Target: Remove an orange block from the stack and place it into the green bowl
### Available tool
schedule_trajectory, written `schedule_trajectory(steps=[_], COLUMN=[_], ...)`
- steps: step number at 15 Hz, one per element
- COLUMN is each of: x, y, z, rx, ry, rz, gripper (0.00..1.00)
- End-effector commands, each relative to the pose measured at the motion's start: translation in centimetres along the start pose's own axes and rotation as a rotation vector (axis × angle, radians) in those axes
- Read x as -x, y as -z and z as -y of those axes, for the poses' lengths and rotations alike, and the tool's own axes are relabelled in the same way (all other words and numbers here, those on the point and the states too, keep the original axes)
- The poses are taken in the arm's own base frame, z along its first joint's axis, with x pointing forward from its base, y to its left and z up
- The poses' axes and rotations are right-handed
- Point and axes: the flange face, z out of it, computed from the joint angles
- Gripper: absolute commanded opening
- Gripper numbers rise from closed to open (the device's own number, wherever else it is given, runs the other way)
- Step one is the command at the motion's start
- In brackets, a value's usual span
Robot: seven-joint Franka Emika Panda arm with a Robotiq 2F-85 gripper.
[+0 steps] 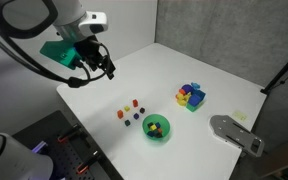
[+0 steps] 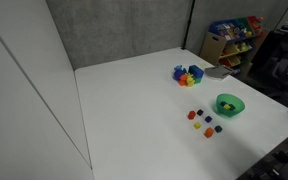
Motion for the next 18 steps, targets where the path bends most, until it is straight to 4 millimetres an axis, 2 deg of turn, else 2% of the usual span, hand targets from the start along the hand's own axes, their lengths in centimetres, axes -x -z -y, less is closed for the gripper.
schedule_trajectory(steps=[1, 5, 8, 18], x=[-1.1, -3.0, -4.0, -5.7], y=[-0.3, -1.7, -3.6, -12.9], z=[0.5, 1.3, 1.8, 2.7], rx=[-0.001, 0.011, 0.009, 0.015], ry=[-0.008, -0.023, -0.037, -0.123], rz=[0.028, 0.092, 0.154, 0.287], gripper=[1.0, 1.0, 1.0, 1.0])
